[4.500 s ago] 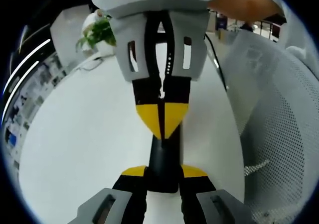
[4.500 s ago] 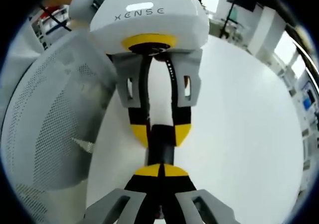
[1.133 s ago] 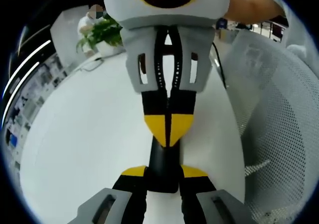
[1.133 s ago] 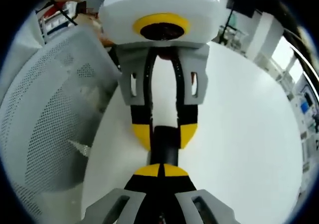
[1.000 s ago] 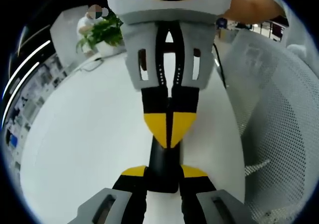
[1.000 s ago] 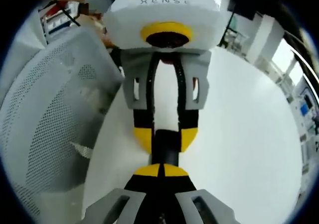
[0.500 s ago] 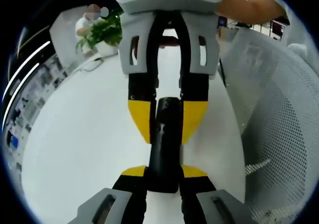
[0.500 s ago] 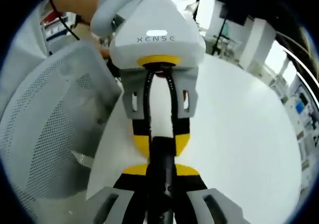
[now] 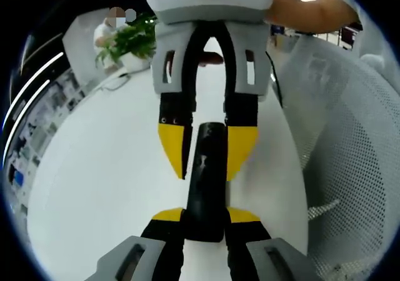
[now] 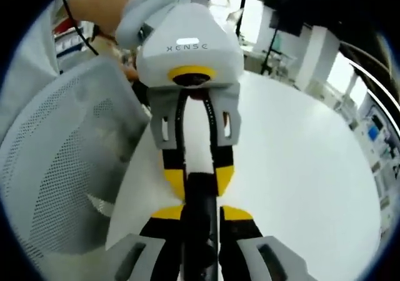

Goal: Press the specified remote control buttons in sequence, fully releasing each button before pressing the next.

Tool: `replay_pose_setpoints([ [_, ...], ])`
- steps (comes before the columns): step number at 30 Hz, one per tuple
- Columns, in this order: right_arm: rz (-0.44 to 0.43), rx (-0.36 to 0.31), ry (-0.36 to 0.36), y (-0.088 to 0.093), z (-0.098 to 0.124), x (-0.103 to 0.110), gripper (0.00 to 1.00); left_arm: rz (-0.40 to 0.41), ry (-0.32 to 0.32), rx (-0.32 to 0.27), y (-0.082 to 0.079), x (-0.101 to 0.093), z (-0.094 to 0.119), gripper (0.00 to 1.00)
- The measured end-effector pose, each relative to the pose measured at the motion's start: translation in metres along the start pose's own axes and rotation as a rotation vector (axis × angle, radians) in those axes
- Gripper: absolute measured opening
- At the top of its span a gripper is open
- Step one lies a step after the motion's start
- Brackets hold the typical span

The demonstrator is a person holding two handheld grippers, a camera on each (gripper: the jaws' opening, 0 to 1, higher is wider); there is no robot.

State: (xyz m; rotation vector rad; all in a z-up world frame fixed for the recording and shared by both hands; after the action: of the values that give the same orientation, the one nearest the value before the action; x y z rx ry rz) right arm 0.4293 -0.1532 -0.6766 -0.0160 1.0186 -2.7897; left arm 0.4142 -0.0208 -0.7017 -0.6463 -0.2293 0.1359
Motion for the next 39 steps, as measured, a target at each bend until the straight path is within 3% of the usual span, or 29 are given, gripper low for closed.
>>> replay_pose_setpoints([
  [16, -0.044, -0.039, -0.004, 0.019, 0.006, -0.002, 0.25, 0.001, -0.001, 0.001, 0.000, -0.001, 0.000, 0.24],
  [39, -0.085, 0.038, 0.016, 0.057, 0.016, 0.004, 0.26, 0.000, 0.003, 0.004, 0.000, 0.001, 0.000, 0.24],
])
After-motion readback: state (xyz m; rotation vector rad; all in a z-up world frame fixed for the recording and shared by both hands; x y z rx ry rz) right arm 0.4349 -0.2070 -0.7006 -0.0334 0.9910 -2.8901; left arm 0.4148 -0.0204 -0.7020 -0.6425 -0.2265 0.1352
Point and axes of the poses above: the point that each gripper's makers call its tool centre point, and the gripper's own axes: z roughly backward along the fingers, x roughly to its left, y roughly out of its underside, the point moved 10 cm from there along z, roughly backward along the fingers, and after that the axes turned 3 degrees about -y, right-handed, at the moved point
